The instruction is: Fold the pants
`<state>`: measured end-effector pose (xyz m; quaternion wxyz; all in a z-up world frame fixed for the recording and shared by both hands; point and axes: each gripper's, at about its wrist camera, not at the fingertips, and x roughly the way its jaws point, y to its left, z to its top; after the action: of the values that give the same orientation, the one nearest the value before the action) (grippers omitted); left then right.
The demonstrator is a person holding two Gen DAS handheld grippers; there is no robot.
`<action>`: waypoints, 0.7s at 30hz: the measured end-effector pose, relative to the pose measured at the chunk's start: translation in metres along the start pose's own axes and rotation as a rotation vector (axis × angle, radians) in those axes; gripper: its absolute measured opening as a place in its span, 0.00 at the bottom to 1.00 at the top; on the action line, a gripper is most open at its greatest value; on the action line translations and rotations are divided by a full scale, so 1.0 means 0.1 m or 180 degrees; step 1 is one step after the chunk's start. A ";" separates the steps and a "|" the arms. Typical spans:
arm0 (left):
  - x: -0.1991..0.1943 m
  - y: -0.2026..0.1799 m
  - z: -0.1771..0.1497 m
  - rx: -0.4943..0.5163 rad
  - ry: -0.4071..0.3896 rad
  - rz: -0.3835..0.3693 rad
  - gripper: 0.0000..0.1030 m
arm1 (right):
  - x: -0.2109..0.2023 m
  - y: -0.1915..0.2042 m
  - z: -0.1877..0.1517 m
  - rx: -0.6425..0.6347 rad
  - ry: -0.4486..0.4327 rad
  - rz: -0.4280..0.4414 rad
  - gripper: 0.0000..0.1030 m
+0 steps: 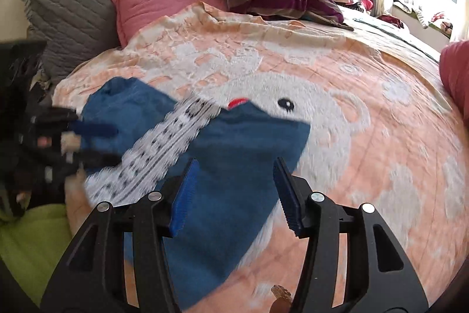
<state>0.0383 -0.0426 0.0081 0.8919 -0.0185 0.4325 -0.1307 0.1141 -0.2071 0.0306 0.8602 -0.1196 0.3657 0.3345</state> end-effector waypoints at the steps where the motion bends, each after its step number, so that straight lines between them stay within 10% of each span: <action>1: 0.07 -0.04 0.02 0.0027 0.0035 -0.0016 0.44 | 0.07 0.00 0.06 -0.0006 0.0020 0.0030 0.44; 11: 0.43 -0.08 -0.14 0.0168 0.0256 0.0038 0.46 | 0.78 -0.23 0.06 0.0087 0.0560 -0.0123 0.44; 21: 0.37 0.00 -0.17 0.0031 0.0179 -0.0101 0.48 | 0.81 -0.32 -0.02 0.0297 0.0527 -0.0053 0.45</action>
<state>0.0473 -0.0508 -0.0309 0.8773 -0.0173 0.4564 -0.1474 0.1751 -0.1924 -0.0293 0.8345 -0.1097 0.4497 0.2990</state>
